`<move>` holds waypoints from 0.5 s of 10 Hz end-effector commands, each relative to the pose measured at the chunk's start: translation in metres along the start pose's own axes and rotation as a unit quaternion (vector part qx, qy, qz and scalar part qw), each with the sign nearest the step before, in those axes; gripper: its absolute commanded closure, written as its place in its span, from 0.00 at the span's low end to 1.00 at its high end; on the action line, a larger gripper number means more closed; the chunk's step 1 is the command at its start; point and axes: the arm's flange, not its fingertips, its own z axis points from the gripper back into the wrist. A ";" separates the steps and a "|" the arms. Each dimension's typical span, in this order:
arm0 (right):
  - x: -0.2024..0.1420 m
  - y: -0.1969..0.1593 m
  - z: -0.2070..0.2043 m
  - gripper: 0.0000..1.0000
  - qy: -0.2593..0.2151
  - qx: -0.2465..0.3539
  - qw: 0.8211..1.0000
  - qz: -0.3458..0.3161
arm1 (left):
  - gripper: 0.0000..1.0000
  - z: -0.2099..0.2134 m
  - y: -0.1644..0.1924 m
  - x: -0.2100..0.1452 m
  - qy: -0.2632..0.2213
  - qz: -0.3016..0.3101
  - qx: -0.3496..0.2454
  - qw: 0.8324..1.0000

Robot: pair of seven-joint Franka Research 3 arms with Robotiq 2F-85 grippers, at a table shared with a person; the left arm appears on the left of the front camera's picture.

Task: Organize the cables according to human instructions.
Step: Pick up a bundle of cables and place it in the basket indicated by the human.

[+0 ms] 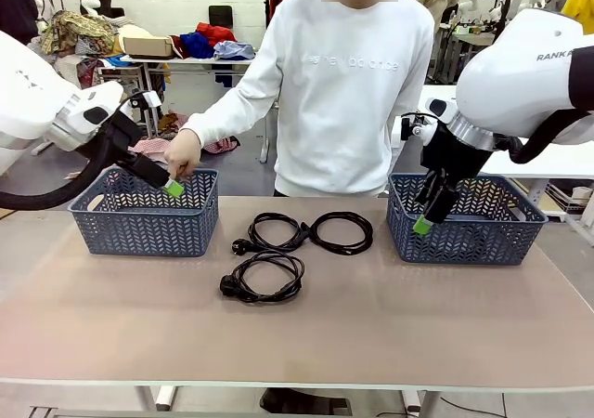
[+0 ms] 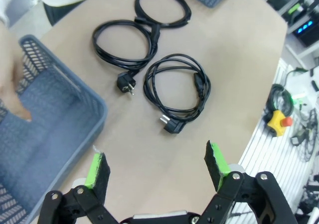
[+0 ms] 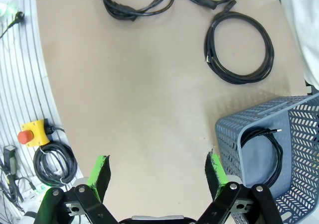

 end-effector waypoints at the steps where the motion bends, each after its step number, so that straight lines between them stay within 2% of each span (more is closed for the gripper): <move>1: 0.003 -0.002 0.001 0.00 0.001 0.001 1.000 0.000 | 0.00 -0.014 -0.009 0.019 0.039 -0.050 0.012 0.998; 3: 0.003 -0.002 0.001 0.00 0.001 0.001 1.000 0.000 | 0.00 -0.033 -0.028 0.037 0.074 -0.101 0.014 0.992; 5: 0.003 -0.002 0.001 0.00 0.001 0.001 1.000 0.000 | 0.00 -0.064 -0.050 0.054 0.113 -0.167 0.011 0.979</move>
